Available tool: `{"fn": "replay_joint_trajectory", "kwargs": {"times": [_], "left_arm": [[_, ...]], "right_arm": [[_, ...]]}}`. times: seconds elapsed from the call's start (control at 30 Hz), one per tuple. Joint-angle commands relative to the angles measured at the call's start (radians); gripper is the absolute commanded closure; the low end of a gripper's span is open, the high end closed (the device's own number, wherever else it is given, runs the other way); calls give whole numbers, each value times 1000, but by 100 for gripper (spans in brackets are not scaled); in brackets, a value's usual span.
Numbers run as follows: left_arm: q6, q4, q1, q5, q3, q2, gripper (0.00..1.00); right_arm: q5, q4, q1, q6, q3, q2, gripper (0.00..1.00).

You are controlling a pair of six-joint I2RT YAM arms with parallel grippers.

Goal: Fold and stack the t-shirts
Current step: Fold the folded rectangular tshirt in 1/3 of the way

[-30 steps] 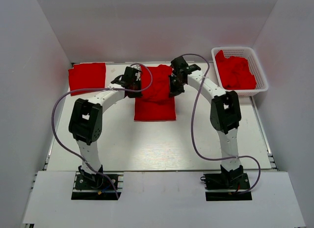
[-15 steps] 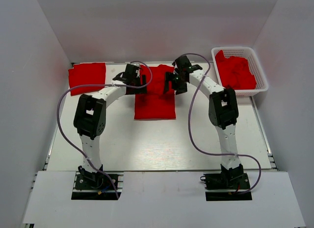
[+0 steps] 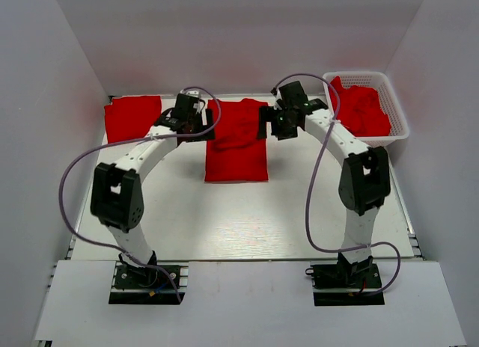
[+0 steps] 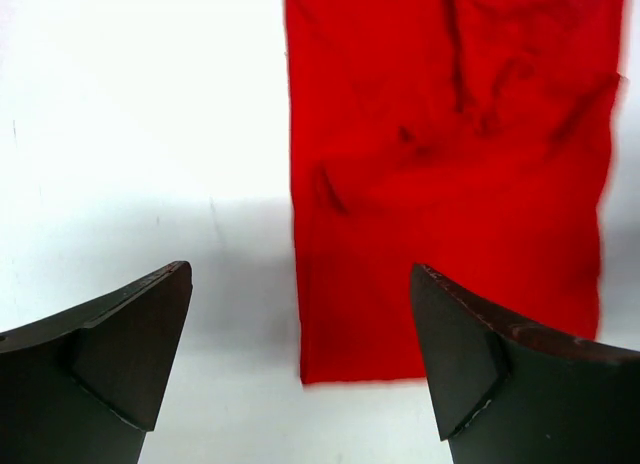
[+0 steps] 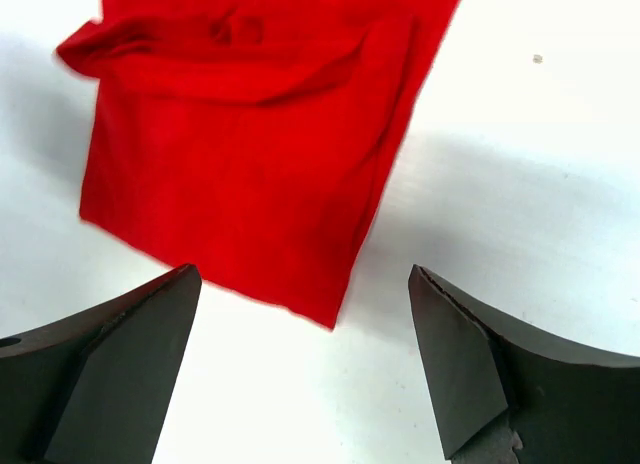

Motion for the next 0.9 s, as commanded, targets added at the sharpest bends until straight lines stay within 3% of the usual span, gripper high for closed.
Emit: {"fn": "replay_joint_trajectory", "kwargs": {"times": [0.0, 0.1, 0.33, 0.53, 0.87], "left_arm": [[-5, 40, 2, 70, -106, -159, 0], [-18, 118, -12, 159, -256, -239, 0], [-43, 222, -12, 291, -417, -338, 0], [-89, 192, -1, 248, -525, -451, 0], [-135, 34, -1, 104, -647, -624, 0]], "right_arm": [[-53, 77, 12, -34, -109, -72, 10], [-116, 101, 37, -56, -119, -64, 10], [-240, 215, 130, -22, -67, 43, 10], [-315, 322, 183, 47, 25, 164, 10], [-299, 435, 236, 114, 88, 260, 10]]}}
